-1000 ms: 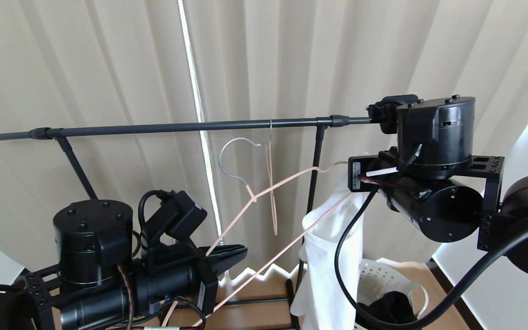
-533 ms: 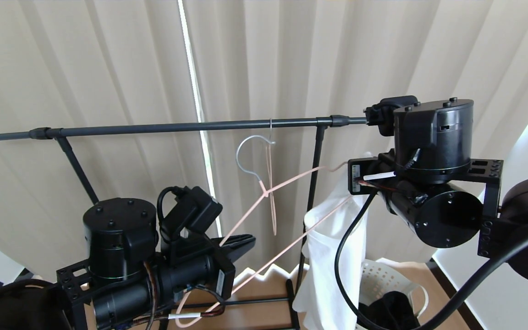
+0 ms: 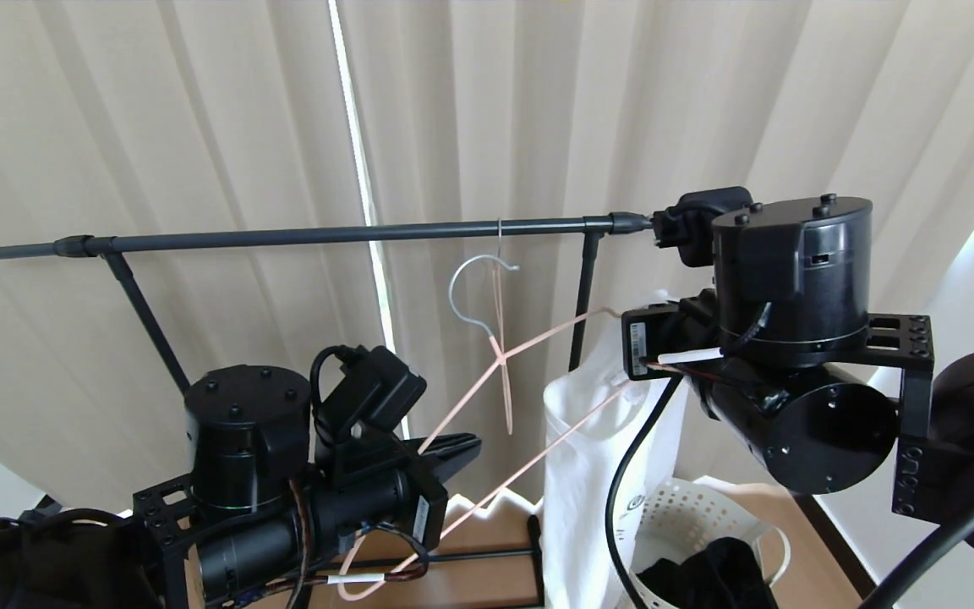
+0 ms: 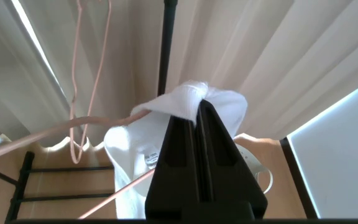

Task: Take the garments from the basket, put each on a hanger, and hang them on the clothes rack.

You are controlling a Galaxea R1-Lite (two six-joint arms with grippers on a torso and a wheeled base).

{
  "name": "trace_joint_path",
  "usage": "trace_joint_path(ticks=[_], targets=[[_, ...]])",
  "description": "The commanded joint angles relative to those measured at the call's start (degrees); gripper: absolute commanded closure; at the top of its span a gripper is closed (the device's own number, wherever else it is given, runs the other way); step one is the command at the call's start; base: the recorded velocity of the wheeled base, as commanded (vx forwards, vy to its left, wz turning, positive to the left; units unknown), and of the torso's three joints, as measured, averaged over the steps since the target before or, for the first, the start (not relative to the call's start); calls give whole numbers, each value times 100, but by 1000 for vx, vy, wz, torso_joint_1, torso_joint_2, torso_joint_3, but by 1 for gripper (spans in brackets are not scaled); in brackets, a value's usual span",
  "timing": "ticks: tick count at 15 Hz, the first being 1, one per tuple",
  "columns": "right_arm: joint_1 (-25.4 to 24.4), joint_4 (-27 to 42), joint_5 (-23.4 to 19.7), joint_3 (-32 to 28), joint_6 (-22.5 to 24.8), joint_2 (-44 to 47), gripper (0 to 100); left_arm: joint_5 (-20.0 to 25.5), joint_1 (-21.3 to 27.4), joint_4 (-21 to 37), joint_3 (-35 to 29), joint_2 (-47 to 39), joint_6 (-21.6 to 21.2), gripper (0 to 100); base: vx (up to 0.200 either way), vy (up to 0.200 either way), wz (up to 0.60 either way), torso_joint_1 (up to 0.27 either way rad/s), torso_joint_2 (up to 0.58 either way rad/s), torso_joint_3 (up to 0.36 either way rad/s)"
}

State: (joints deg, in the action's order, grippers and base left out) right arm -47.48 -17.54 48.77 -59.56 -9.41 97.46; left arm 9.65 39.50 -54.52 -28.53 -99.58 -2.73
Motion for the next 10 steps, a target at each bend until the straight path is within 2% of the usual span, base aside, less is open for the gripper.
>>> trace_joint_path(ticks=[1,10], targets=[[-130,-4,0,15,-8,9,100,1,32,2,-4,-17,1,100,0,0,0,0,0,0],[-560,-373,-8,50,-8,-34,100,1,102,2,-4,-79,-52,100,0,0,0,0,0,0]])
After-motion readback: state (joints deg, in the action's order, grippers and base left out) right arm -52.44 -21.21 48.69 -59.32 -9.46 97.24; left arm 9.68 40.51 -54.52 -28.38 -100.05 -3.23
